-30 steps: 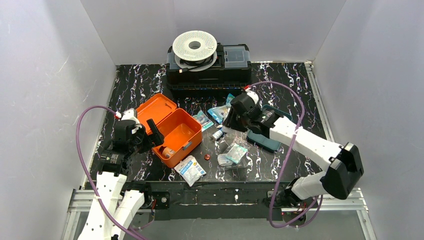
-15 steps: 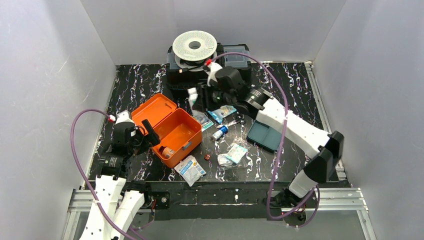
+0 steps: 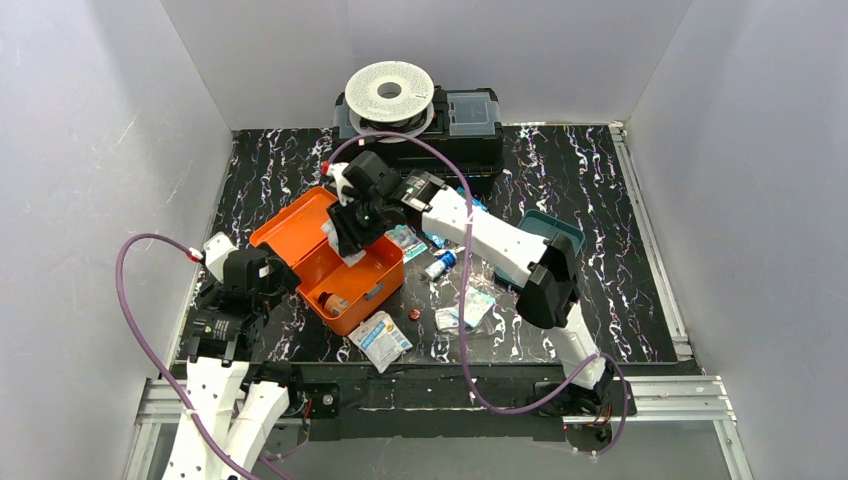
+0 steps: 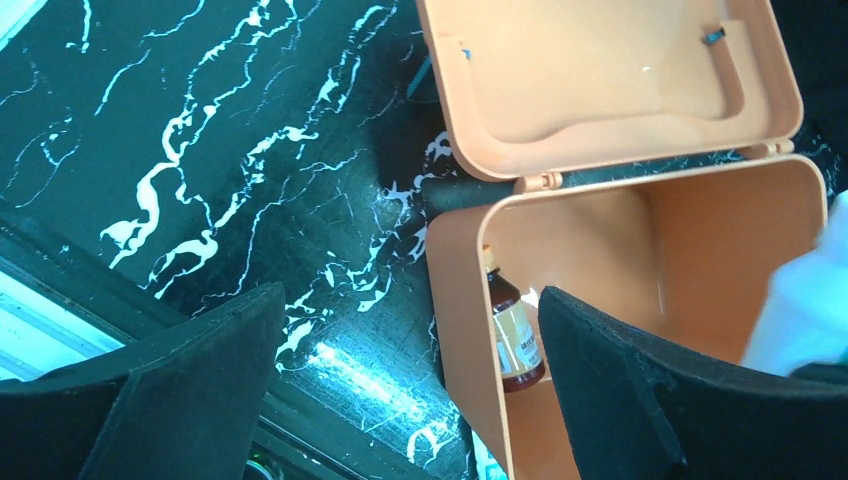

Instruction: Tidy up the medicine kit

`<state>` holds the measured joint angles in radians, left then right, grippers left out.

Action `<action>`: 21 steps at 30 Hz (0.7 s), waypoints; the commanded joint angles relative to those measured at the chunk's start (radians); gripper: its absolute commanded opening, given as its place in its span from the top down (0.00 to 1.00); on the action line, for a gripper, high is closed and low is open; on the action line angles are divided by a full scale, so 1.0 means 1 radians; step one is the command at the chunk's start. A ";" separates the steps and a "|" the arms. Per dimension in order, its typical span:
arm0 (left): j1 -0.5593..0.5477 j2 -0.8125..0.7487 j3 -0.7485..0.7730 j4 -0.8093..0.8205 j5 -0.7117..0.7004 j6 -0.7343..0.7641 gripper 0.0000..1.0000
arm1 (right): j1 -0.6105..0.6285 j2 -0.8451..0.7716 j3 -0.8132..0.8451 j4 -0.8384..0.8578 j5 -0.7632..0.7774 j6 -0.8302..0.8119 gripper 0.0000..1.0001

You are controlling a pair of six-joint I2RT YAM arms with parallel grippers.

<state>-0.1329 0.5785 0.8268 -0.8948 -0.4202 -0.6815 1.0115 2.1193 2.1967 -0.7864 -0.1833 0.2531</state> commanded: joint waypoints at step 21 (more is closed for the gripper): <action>0.013 -0.015 0.027 -0.047 -0.102 -0.046 0.02 | 0.102 0.266 0.126 -0.148 0.061 0.015 0.84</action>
<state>-0.1261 0.5720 0.8295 -0.9245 -0.4919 -0.7258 1.1019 2.3672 2.2684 -0.9195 -0.1169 0.2394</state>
